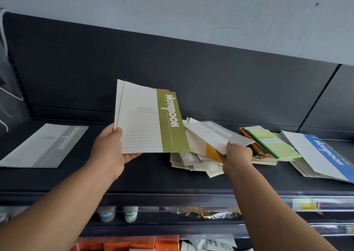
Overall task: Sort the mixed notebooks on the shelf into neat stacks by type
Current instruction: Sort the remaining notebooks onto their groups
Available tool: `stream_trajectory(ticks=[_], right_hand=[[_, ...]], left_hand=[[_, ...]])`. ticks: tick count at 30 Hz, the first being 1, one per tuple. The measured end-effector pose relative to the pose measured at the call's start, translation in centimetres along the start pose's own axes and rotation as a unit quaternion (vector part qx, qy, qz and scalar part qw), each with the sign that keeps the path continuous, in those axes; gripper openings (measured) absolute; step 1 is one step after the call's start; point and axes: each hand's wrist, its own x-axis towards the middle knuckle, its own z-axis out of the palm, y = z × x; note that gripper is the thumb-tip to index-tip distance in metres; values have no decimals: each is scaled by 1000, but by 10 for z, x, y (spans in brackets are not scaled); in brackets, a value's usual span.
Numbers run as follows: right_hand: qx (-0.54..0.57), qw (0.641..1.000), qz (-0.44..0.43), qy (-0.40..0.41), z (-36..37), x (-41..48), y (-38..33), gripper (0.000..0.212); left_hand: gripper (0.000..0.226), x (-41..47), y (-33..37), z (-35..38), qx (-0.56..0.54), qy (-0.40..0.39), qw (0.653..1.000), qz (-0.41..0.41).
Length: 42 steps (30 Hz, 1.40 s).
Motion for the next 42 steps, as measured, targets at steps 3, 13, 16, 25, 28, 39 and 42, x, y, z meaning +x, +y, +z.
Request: stream_trajectory(ticks=[3, 13, 16, 25, 28, 39, 42], right_hand=[[324, 927, 129, -136, -4, -1, -5, 27], [131, 962, 26, -240, -73, -10, 14, 37], [192, 937, 15, -291, -98, -10, 25, 35], [219, 963, -36, -156, -169, 32, 64, 18], [226, 968, -33, -104, -192, 49, 73, 20], [258, 961, -2, 104, -289, 130, 121, 19], [279, 954, 11, 109, -317, 161, 138, 17]], left_hand=[[26, -11, 1, 4, -7, 6, 1000, 10], [27, -60, -27, 60, -3, -45, 999, 12], [27, -75, -45, 92, 3, -81, 997, 13], [31, -86, -84, 194, 28, -189, 982, 14], [31, -79, -98, 231, 55, -235, 970, 24], [40, -102, -149, 362, 81, -338, 937, -21], [36, -110, -169, 394, 88, -334, 938, -37]])
